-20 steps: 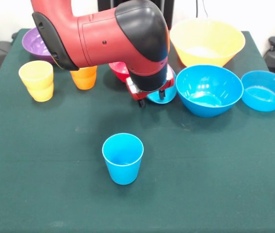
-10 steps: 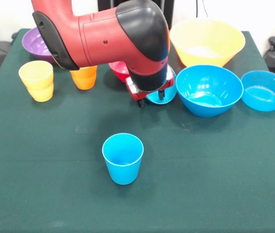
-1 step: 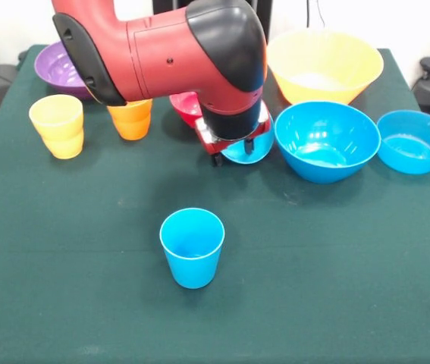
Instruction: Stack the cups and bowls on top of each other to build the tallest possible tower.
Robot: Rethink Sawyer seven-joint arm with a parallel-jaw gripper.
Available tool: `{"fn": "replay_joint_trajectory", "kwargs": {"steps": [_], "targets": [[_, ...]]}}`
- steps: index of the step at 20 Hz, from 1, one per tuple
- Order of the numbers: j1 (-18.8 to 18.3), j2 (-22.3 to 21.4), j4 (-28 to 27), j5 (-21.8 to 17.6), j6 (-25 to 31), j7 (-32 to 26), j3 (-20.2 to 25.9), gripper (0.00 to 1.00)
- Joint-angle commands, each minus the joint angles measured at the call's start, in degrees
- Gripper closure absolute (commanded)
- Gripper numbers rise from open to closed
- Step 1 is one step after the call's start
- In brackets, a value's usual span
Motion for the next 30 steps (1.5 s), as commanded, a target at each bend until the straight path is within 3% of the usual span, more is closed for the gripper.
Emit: {"fn": "replay_joint_trajectory", "kwargs": {"steps": [1, 6, 15, 26, 30], "targets": [[-0.5, -2.0, 5.0, -6.3, 1.0, -18.6, -0.4, 0.00], [-0.6, -4.5, 7.7, -7.3, 1.8, -17.3, -1.0, 0.00], [-0.5, -3.5, 7.4, -8.8, 2.8, -16.3, -1.2, 0.00], [-0.8, 5.3, 3.0, -11.2, -3.5, -16.8, -0.8, 0.00], [-0.5, 5.7, 4.7, -11.6, -4.6, -14.2, -1.7, 0.00]]}}
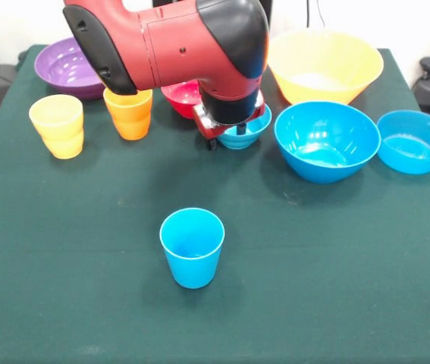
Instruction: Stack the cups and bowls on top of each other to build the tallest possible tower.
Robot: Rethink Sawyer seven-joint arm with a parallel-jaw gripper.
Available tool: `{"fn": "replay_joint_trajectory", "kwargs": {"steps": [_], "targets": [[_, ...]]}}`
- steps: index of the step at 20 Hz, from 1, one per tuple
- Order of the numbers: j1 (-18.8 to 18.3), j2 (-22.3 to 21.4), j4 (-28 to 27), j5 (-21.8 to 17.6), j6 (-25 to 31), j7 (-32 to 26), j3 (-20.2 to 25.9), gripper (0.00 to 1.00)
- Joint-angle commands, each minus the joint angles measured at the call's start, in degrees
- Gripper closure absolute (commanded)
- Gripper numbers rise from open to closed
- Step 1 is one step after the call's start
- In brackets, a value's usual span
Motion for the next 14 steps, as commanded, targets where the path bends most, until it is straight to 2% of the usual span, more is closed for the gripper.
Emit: {"fn": "replay_joint_trajectory", "kwargs": {"steps": [1, 6, 10, 14], "targets": [[0.5, 7.0, 0.1, -7.6, -5.1, -12.9, -2.4, 0.00], [1.3, 6.0, 0.9, -8.5, -3.8, -10.0, -4.7, 0.00], [-0.1, 3.8, 2.2, -8.5, -2.7, -12.2, -4.8, 0.00], [-1.7, 4.1, 2.0, -8.4, -3.2, -15.5, -3.7, 0.00]]}}
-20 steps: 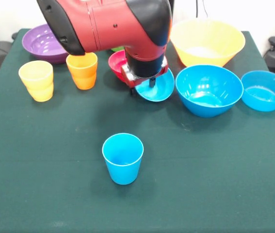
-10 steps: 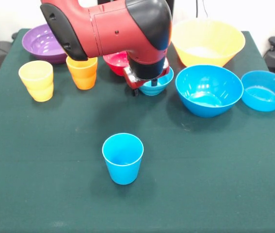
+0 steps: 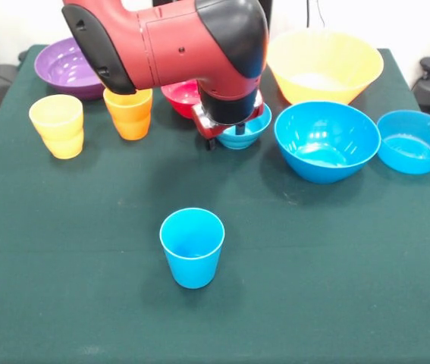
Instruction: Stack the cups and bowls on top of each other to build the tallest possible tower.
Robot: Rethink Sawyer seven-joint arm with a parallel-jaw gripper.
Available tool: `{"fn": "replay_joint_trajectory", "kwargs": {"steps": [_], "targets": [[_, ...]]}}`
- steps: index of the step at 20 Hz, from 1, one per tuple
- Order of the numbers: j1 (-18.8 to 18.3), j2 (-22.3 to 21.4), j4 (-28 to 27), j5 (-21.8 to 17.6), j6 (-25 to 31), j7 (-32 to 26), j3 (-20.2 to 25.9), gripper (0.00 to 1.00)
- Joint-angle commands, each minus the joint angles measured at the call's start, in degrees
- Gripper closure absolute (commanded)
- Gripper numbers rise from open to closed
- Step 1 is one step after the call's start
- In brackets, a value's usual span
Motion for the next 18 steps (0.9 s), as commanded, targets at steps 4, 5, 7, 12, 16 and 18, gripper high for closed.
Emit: {"fn": "replay_joint_trajectory", "kwargs": {"steps": [4, 5, 7, 12, 16, 18], "targets": [[-2.3, 6.6, 0.3, -8.3, -5.9, -17.2, -1.6, 0.00], [-2.4, 6.7, 0.4, -8.1, -6.1, -17.2, -1.3, 0.00], [-2.6, 6.9, 0.5, -7.7, -6.2, -17.3, -0.7, 0.00], [-2.8, 6.6, 0.1, -6.8, -5.6, -17.1, 0.6, 0.00], [-3.3, 7.5, -0.6, -5.3, -5.2, -16.7, 1.5, 0.00], [-3.3, 7.6, -0.7, -4.9, -4.8, -16.6, 1.8, 0.00]]}}
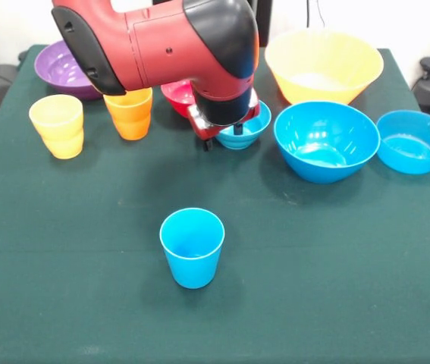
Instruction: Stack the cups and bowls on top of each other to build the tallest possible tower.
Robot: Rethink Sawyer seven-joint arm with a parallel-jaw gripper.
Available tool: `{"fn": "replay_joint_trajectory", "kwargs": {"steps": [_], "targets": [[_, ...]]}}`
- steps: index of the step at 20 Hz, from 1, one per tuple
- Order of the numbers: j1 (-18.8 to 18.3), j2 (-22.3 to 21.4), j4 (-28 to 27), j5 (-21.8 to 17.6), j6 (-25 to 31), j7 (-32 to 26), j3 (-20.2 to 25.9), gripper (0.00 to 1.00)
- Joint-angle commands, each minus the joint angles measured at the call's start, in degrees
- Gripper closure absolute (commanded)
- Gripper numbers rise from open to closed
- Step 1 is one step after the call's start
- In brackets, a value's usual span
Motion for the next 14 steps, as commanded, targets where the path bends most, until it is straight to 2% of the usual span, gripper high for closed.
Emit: {"fn": "replay_joint_trajectory", "kwargs": {"steps": [1, 14], "targets": [[-1.5, 7.3, -1.2, -4.6, -4.5, -16.9, 0.7, 0.00], [-2.8, 8.2, -3.4, -3.4, -3.3, -19.4, 3.9, 0.00]]}}
